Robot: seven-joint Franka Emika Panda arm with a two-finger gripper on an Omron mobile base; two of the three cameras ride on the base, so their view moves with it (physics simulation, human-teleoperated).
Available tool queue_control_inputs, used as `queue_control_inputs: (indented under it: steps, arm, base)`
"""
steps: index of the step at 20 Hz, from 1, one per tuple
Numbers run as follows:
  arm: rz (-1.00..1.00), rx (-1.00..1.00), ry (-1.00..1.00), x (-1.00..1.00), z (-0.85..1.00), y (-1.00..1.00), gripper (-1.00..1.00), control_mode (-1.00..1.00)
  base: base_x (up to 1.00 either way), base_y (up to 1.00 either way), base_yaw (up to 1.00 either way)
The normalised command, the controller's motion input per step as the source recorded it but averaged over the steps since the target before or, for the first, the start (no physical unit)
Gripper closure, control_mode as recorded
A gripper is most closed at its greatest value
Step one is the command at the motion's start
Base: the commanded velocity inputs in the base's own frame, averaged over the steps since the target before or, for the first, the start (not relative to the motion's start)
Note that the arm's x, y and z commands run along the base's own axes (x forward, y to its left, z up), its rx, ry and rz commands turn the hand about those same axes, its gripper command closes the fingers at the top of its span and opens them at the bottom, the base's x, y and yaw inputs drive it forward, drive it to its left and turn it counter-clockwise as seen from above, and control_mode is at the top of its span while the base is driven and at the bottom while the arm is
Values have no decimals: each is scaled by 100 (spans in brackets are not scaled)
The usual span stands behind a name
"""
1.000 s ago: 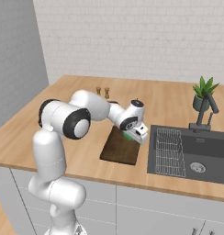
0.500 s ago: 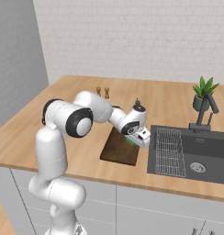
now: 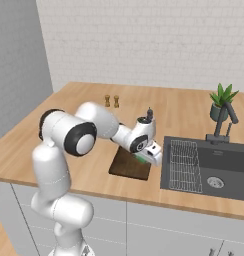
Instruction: Pick up the sponge from the counter and clean the cutting board by briefly scrubbing or pressing down on the cutting board. Once finished, release the sponge.
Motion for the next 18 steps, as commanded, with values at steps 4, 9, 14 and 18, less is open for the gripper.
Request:
queue_control_inputs:
  steps: [4,9,14,18]
  arm:
    - [1,-2,0,-96,-46,0,100,-100]
    - [2,-1,-1,-66,-26,25,100,-100]
    - [1,0,-4,-32,0,89,100,-100]
    - [0,0,-3,-17,0,100,100,-100]
  base:
    - [0,0,0]
    - [0,0,0]
    - [0,0,0]
    - [0,0,0]
